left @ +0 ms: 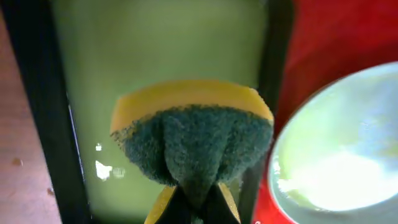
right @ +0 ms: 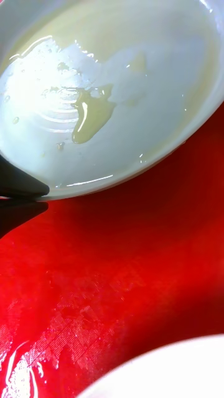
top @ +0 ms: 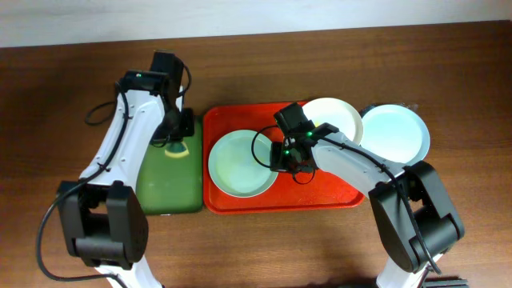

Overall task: Clean dirty plates on tray and stack at the side
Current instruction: 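Carry the sponge back and release it onto the green tray, then retract the left arm to the left side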

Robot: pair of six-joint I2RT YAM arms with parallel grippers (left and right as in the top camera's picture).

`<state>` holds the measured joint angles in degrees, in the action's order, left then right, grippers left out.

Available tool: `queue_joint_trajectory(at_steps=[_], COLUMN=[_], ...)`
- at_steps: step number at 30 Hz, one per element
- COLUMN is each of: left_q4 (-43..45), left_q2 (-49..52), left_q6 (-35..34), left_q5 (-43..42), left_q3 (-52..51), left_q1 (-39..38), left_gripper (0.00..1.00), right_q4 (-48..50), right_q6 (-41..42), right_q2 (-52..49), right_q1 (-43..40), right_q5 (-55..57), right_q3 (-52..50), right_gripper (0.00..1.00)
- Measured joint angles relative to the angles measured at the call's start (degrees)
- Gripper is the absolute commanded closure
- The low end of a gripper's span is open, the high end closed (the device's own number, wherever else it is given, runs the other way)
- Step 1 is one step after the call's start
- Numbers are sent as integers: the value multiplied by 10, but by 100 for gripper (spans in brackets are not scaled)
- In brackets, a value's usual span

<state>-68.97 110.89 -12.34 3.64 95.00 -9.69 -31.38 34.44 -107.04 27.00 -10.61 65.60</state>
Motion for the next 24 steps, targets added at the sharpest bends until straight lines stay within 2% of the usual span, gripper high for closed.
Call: queue_joint_trajectory(at_steps=[6, 7, 8, 9, 13, 14, 15, 16, 18, 20, 24], left_q4=[126, 134, 136, 138, 115, 114, 115, 115, 93, 75, 62], left_q2=[0, 0, 0, 0, -4, -20, -55, -138, -207, -223, -223], left_q6=[-8, -8, -8, -8, -26, -33, -37, -45, -59, -62, -66], left_q5=[23, 27, 29, 33, 32, 23, 8, -16, -30, -33, -37], left_q3=[-175, -186, -189, -191, -177, -160, -143, -121, -111, -111, -111], left_q1=[0, 0, 0, 0, 5, 17, 37, 79, 123, 146, 147], left_gripper=[98, 87, 64, 57, 52, 45, 3, 1, 1, 1, 1], right_q4=[0, 0, 0, 0, 0, 0, 0, 0, 1, -2, -4], right_q6=[0, 0, 0, 0, 0, 0, 2, -1, -1, 0, -1], right_q2=[0, 0, 0, 0, 0, 0, 0, 0, 0, 0, 0], right_q1=[0, 0, 0, 0, 0, 0, 0, 0, 0, 0, 0], right_q5=[0, 0, 0, 0, 0, 0, 0, -5, -9, -11, -11], right_q3=[0, 0, 0, 0, 0, 0, 0, 0, 0, 0, 0], right_gripper=[96, 96, 96, 96, 95, 87, 83, 78, 62, 57, 58])
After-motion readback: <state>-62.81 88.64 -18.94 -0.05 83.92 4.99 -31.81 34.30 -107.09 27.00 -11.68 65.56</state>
